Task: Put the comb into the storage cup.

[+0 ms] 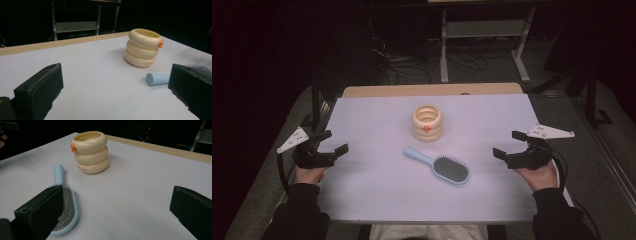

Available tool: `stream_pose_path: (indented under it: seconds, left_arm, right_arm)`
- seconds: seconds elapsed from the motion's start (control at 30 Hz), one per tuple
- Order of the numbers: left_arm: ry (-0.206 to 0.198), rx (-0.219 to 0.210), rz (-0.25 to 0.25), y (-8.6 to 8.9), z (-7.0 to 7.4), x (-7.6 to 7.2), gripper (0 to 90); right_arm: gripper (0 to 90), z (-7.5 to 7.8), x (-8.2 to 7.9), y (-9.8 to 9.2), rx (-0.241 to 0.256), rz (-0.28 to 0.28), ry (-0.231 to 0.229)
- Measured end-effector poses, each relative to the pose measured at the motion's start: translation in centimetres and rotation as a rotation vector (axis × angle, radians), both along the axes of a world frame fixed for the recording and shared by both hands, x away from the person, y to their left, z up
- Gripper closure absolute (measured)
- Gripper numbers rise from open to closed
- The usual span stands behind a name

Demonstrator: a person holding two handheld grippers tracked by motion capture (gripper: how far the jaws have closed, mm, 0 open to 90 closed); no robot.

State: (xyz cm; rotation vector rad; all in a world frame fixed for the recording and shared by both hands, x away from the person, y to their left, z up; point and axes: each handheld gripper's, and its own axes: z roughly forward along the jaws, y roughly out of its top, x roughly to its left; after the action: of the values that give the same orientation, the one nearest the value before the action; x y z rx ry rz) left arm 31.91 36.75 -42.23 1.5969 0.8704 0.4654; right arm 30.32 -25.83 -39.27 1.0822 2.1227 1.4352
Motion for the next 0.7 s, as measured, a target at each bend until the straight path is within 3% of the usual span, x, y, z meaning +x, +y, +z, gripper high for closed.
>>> stream_pose_path:
  seconds: [0.37, 0.5, 0.7]
  left_arm:
    - [-0.004, 0.01, -0.005, 0.06, 0.53, -0.4, 0.0]
    - [0.015, 0.011, -0.019, -0.24, 0.47, -0.33, 0.0]
    - [0.026, 0.051, -0.038, -0.62, 0.67, -0.29, 0.0]
  right_arm:
    - [0.0, 0.11, -0.37, -0.11, 0.012, -0.008, -0.009]
    - [0.0, 0.16, -0.49, -0.04, 0.01, -0.001, -0.011]
    - [0.0, 0.06, -0.46, 0.16, -0.003, 0.008, -0.003]
